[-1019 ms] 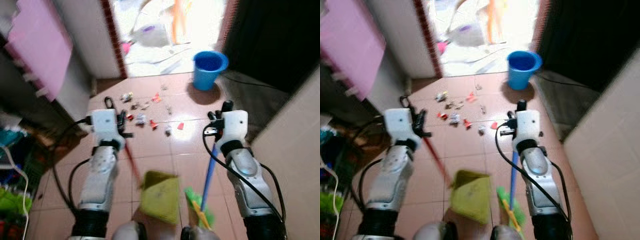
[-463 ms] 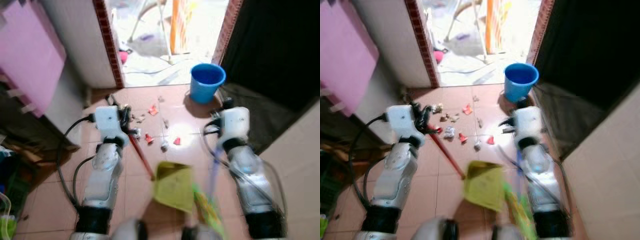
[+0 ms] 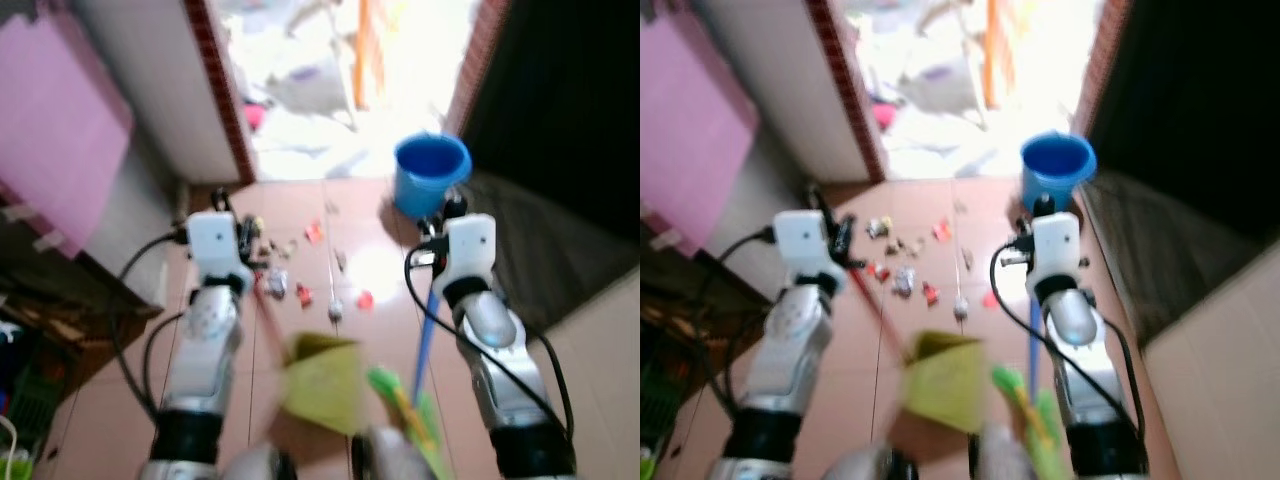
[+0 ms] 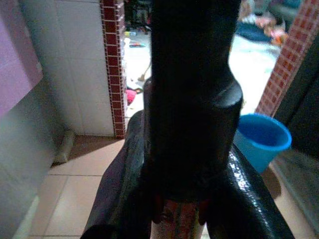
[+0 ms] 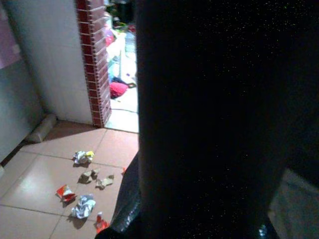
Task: Sweep floor
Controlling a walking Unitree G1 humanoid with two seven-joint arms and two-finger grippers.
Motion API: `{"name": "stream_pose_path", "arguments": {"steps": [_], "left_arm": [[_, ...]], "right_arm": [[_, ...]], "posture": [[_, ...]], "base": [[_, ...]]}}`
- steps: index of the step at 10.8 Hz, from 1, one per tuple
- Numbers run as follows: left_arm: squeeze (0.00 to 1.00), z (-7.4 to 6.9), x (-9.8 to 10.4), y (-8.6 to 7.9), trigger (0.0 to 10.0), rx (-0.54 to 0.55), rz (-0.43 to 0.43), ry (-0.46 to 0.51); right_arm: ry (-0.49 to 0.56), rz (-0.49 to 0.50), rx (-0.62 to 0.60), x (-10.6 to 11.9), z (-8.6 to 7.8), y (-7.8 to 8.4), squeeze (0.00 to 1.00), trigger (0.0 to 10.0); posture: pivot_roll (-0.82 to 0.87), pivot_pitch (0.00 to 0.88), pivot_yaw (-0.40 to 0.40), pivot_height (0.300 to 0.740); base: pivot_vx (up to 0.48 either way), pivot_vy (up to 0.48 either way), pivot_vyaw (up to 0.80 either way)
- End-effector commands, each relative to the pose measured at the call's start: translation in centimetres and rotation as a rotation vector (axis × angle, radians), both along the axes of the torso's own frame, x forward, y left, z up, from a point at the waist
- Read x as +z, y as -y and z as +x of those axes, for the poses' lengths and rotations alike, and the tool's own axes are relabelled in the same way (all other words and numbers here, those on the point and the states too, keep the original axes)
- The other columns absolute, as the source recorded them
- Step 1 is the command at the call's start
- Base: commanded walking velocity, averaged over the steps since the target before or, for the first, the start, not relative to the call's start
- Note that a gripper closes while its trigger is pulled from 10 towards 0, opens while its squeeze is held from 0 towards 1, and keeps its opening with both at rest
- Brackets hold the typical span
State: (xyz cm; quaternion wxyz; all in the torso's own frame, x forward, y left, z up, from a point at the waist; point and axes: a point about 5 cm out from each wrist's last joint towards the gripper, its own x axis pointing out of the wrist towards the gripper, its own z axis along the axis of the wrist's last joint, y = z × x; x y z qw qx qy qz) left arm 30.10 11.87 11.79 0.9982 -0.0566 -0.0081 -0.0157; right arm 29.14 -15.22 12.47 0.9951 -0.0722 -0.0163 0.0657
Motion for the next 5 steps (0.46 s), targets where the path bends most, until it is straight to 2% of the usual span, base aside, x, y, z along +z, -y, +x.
{"name": "stream_pose_path", "arguments": {"steps": [1,3,5], "left_arm": [[0.0,0.1,0.9,-1.5,10.0,0.069,0.045,0.044],[0.0,0.0,0.4,-1.7,10.0,0.071,0.048,0.028],[0.0,-1.3,-1.1,-2.5,10.0,0.055,0.051,-0.029]], "right_arm": [[0.039,0.023,0.035,0.8,0.2,-1.0,0.0,10.0],[0.049,0.0,-0.003,0.8,0.4,-0.7,0.0,10.0],[0.048,0.017,-0.035,0.7,0.4,-0.2,0.0,10.0]], "posture": [[-0.06,0.109,0.063,0.74],[-0.06,0.096,0.065,0.74],[-0.06,0.083,0.067,0.74]], "base": [[0.0,0.0,0.44],[0.0,0.0,0.0],[0.0,0.0,0.0]]}}
